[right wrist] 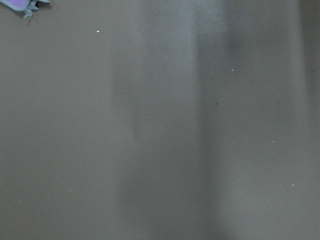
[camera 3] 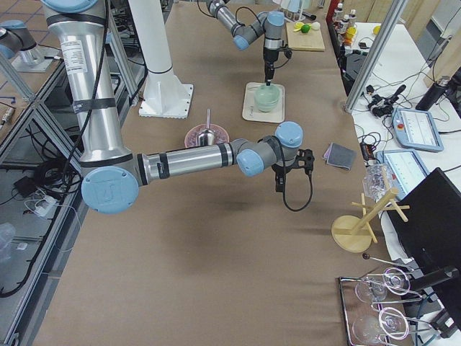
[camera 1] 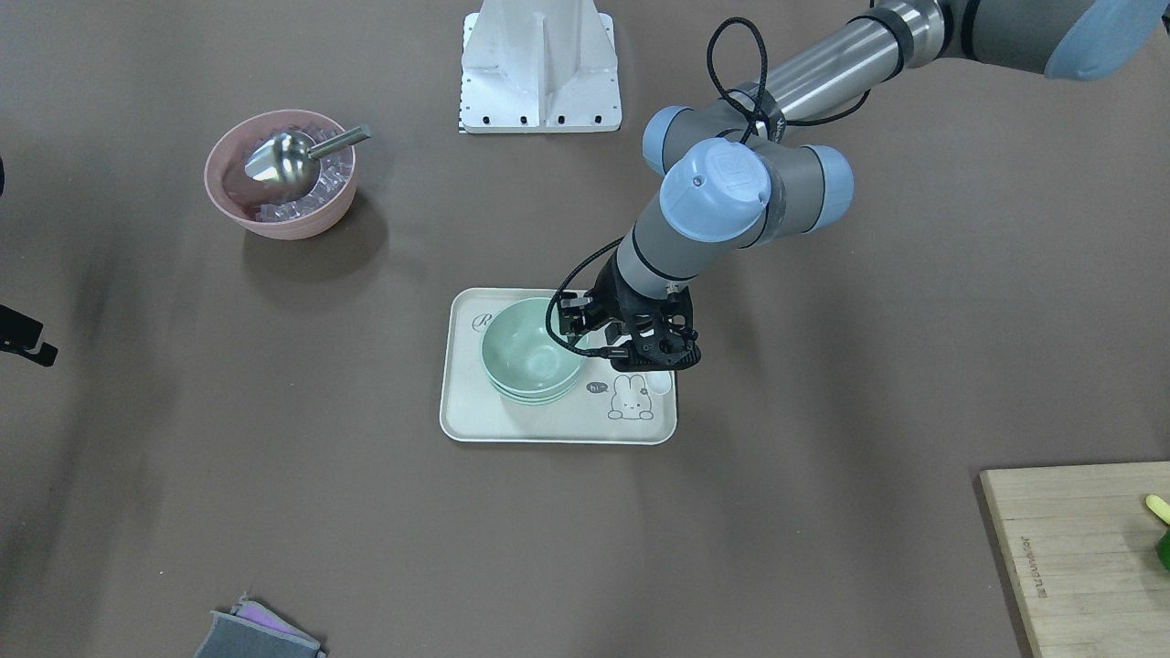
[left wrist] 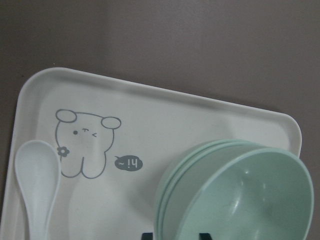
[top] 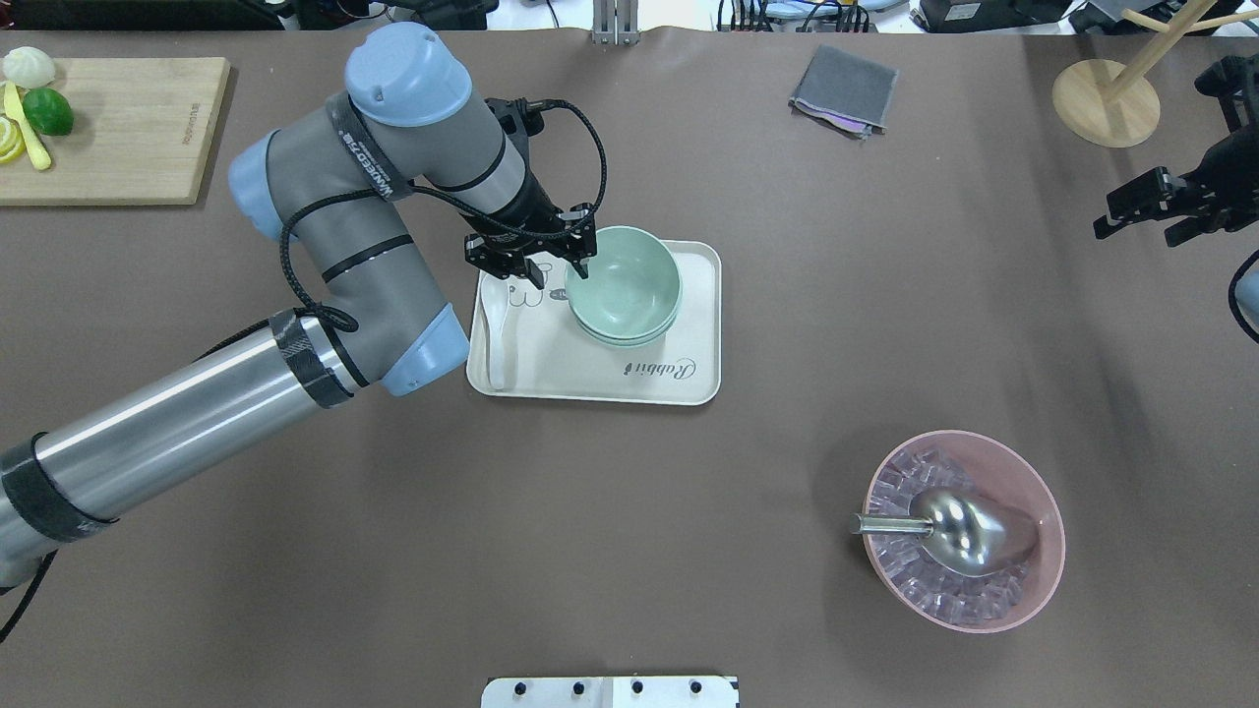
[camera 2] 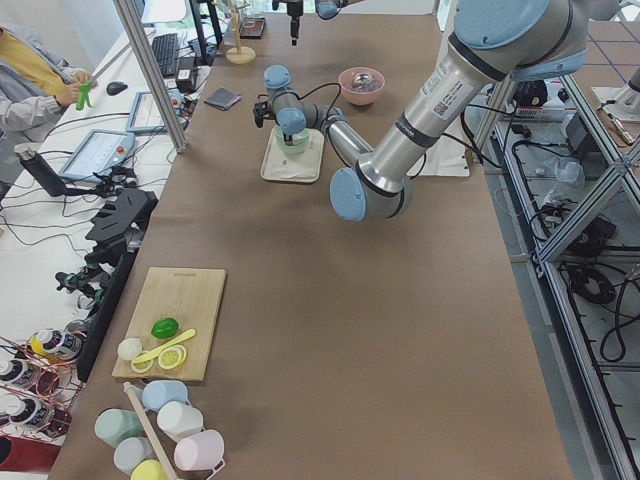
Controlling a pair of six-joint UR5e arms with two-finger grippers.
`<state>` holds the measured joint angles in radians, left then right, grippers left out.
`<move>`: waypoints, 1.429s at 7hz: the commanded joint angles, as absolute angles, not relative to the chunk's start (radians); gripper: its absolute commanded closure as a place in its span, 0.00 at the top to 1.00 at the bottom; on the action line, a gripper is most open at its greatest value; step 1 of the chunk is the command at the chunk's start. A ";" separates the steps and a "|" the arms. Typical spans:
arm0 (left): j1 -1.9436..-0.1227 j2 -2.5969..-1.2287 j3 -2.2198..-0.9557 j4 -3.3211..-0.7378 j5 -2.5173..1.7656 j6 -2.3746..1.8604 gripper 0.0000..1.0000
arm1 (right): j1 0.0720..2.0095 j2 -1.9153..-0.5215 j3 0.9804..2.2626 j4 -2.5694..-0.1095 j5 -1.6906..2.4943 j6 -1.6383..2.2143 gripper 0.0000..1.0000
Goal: Stack green bowls together
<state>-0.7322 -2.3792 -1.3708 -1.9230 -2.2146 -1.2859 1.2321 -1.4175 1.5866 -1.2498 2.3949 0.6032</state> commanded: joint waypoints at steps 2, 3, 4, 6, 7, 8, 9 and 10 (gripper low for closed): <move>-0.860 -2.158 -1.591 -1.876 -2.327 -1.204 0.98 | 1.256 -1.420 1.574 -1.253 2.388 0.566 1.00; -0.943 -2.075 -1.650 -1.850 -2.382 -1.054 0.98 | 1.285 -1.417 1.568 -1.302 2.391 0.504 1.00; -1.013 -1.968 -1.714 -1.807 -2.388 -0.902 0.98 | 1.317 -1.414 1.565 -1.355 2.390 0.417 1.00; -1.145 -1.731 -1.747 -1.802 -2.379 -0.472 0.98 | 1.383 -1.414 1.554 -1.432 2.388 0.255 1.00; -1.225 -1.664 -1.730 -1.801 -2.376 -0.248 0.98 | 1.391 -1.417 1.542 -1.439 2.388 0.203 1.00; -1.311 -1.619 -1.692 -1.799 -2.378 -0.071 0.98 | 1.407 -1.419 1.540 -1.439 2.391 0.178 1.00; -1.366 -1.611 -1.630 -1.801 -2.378 0.049 0.98 | 1.455 -1.433 1.539 -1.440 2.399 0.122 1.00; -1.432 -1.605 -1.570 -1.804 -2.376 0.161 0.98 | 1.474 -1.449 1.533 -1.443 2.390 0.050 1.00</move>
<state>-1.3494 -1.6219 -1.6407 -1.8014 -2.3774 0.0035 1.4409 -1.4316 1.5385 -1.4396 2.3941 0.1302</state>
